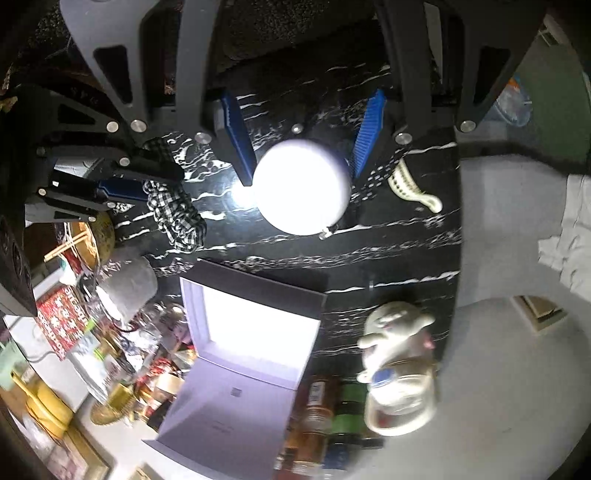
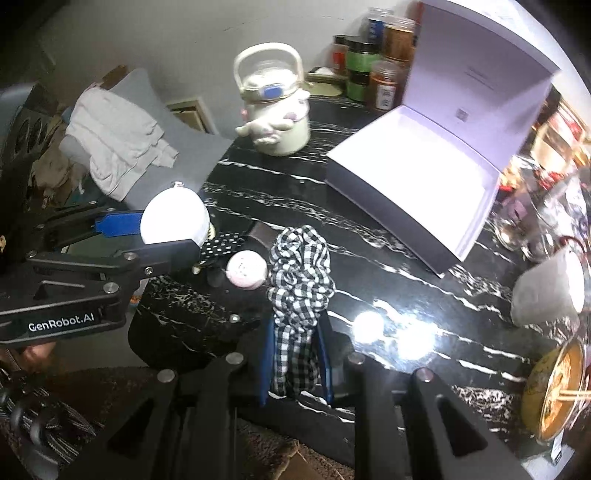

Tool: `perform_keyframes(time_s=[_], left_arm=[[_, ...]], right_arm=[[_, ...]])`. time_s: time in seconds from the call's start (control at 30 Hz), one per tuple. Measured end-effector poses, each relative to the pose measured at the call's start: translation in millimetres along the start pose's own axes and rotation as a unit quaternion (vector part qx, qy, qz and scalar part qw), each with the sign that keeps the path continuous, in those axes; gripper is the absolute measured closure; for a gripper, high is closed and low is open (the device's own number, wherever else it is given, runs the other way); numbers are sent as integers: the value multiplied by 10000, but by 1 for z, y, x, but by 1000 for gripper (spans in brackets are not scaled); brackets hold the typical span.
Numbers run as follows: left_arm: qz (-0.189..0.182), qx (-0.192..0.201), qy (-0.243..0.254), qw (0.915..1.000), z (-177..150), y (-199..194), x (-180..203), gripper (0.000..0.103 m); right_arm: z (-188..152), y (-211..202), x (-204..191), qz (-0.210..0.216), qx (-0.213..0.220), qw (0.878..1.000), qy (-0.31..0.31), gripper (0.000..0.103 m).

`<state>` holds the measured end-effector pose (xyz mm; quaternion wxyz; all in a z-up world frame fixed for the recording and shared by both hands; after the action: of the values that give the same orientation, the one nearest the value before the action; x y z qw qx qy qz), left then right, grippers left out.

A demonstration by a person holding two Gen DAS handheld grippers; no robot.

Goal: Organize objects
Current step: 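Carry the white ball with the left tool into the lavender box while the right tool carries the scrunchie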

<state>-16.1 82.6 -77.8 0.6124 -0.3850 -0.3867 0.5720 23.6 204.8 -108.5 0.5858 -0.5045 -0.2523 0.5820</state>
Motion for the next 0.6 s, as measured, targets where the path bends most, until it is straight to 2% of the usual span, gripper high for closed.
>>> perform_keyframes(time_s=[0.23,0.6], left_arm=[[-167,-10,434,9989,17,8,29,53],[-316,-156,800,9962,43,28,50,53]], right_arm=[[-3,-10,24,-141,133,9992,348,82],[7,-12,53,-261,204,9971,678,82]])
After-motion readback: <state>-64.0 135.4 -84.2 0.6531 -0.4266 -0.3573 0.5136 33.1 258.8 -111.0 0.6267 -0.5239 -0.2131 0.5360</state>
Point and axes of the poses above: each gripper's, at about its wrist camera, not at the fingertips, and y roughly the way its jaws point, x to its right, z to its top, the point moved 5 cm from there along y, roughly the way its jaws point, and after that the axes turned 10 degrees about z, right-handed, at the moved point
